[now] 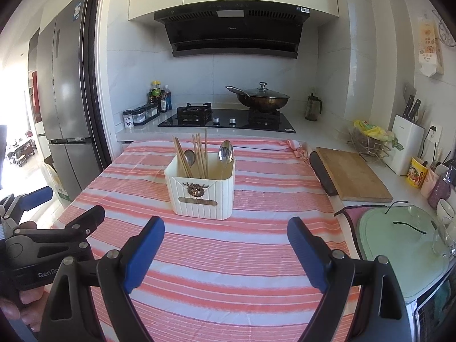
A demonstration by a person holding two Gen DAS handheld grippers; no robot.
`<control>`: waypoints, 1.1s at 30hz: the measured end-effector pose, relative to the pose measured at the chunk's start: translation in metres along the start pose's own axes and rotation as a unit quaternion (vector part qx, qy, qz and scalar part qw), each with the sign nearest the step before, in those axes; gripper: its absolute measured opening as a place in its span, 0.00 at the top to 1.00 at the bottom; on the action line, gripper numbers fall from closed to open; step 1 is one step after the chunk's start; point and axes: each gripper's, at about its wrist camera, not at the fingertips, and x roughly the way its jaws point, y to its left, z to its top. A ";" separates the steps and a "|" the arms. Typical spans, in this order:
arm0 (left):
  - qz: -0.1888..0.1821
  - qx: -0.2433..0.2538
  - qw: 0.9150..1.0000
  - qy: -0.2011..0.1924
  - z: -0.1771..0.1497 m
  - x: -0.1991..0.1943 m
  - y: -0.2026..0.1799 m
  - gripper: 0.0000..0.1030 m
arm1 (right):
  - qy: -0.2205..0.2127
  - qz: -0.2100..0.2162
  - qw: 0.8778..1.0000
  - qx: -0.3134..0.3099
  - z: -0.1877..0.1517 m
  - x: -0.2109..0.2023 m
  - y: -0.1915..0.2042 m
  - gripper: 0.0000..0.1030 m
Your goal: Organize utensils
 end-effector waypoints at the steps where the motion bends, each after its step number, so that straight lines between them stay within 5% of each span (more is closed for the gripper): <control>1: 0.000 -0.001 1.000 -0.001 0.000 -0.001 0.000 0.00 | -0.001 0.002 1.000 0.001 0.000 -0.002 0.000 0.13; 33: -0.001 -0.019 1.000 0.005 -0.001 0.001 0.009 0.00 | -0.003 0.008 1.000 -0.006 0.001 -0.010 0.004 0.13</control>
